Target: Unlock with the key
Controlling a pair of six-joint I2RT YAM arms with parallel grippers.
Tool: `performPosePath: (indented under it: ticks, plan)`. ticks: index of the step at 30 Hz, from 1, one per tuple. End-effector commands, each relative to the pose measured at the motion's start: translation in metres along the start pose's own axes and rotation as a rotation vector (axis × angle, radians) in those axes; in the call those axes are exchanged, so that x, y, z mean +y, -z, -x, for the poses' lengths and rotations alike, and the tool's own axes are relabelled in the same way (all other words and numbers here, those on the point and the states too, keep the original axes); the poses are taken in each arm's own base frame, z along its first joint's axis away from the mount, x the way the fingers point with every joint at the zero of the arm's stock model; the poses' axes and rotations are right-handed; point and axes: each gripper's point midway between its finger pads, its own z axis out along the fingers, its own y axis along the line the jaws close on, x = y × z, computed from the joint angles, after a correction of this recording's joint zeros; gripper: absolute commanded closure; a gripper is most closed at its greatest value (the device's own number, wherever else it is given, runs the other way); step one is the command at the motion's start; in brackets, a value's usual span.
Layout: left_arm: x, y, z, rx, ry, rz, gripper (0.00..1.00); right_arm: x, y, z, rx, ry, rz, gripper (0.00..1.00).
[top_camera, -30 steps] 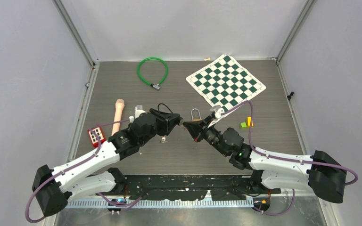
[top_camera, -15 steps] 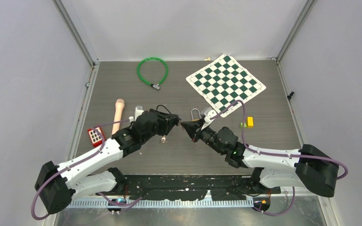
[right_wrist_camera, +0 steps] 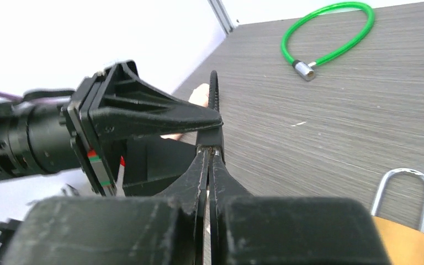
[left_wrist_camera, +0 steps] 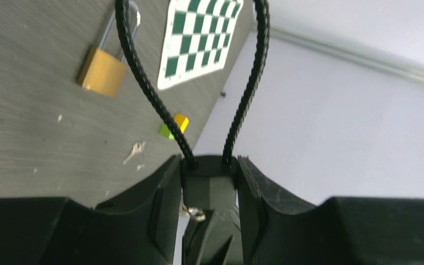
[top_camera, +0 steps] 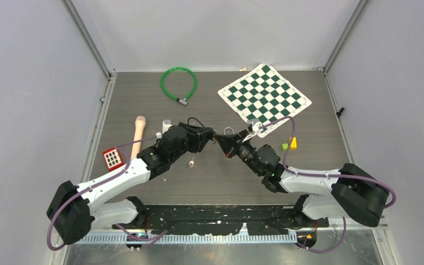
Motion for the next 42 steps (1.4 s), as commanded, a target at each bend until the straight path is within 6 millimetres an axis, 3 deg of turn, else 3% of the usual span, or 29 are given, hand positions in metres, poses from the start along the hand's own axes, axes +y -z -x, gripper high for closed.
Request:
performPosePath:
  ticks: [1,7,12,15,17,18,20,24,27,31,37,42]
  plan:
    - [-0.048,0.032,-0.063,0.310,0.014,-0.169,1.00,0.004,-0.008,0.022,-0.092,-0.202,0.052,0.95]
    - [-0.050,0.036,-0.071,0.355,-0.003,-0.174,1.00,0.003,-0.012,0.014,-0.067,-0.165,0.066,0.95]
    - [-0.054,0.040,-0.065,0.327,-0.009,-0.195,1.00,-0.010,-0.011,0.006,-0.044,-0.110,0.018,0.95]
    - [-0.052,0.040,-0.056,0.281,-0.027,-0.187,1.00,-0.004,-0.009,0.006,-0.019,-0.131,0.046,0.92]
    - [-0.048,0.038,-0.048,0.244,-0.035,-0.170,1.00,0.005,-0.007,0.011,-0.004,-0.137,0.073,0.74]
    - [-0.046,0.037,-0.043,0.223,-0.045,-0.162,1.00,0.009,-0.007,0.015,-0.004,-0.137,0.085,0.60]
    - [-0.036,0.035,-0.029,0.159,-0.081,-0.125,1.00,0.014,-0.001,0.023,0.008,-0.118,0.093,0.46]
    - [-0.027,0.037,-0.003,0.028,-0.181,-0.068,1.00,0.020,0.012,0.042,0.038,-0.049,0.088,0.31]
    - [-0.031,0.042,0.002,0.002,-0.214,-0.070,1.00,0.025,0.021,0.049,0.077,-0.006,0.096,0.30]
    - [-0.032,0.045,0.004,-0.003,-0.230,-0.063,1.00,0.038,0.028,0.046,0.145,-0.015,0.147,0.37]
    - [-0.034,0.046,0.003,0.000,-0.234,-0.070,1.00,0.046,0.028,0.029,0.251,-0.052,0.166,0.51]
    - [-0.036,0.047,0.001,0.008,-0.233,-0.074,1.00,0.051,0.023,0.017,0.288,-0.056,0.163,0.52]
